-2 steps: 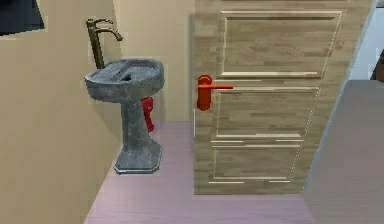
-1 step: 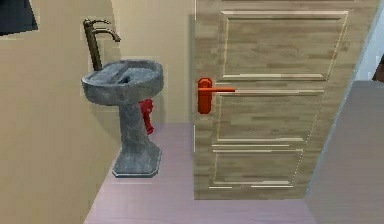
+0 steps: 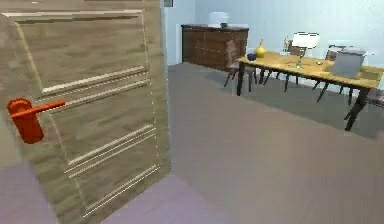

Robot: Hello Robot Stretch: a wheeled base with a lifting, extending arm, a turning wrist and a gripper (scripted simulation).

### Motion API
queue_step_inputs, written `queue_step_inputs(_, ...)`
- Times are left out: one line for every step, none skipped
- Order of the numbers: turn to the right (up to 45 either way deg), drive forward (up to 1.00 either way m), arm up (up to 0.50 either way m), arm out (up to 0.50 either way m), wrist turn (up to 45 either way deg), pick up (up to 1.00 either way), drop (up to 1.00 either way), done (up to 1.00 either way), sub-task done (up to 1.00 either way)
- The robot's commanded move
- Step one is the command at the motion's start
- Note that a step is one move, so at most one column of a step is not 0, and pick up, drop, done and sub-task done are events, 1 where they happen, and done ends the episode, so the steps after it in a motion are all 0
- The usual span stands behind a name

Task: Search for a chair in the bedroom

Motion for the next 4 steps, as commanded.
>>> queue_step_inputs(42.0, 0.00, 0.00, 0.00, 0.0, 0.00, 0.00, 0.00, 0.00)
queue_step_inputs(0.0, 1.00, 0.00, 0.00, 0.0, 0.00, 0.00, 0.00, 0.00)
queue_step_inputs(6.0, 0.00, 0.00, 0.00, 0.0, 0.00, 0.00, 0.00, 0.00)
queue_step_inputs(0.0, 0.25, 0.00, 0.00, 0.0, 0.00, 0.00, 0.00, 0.00)
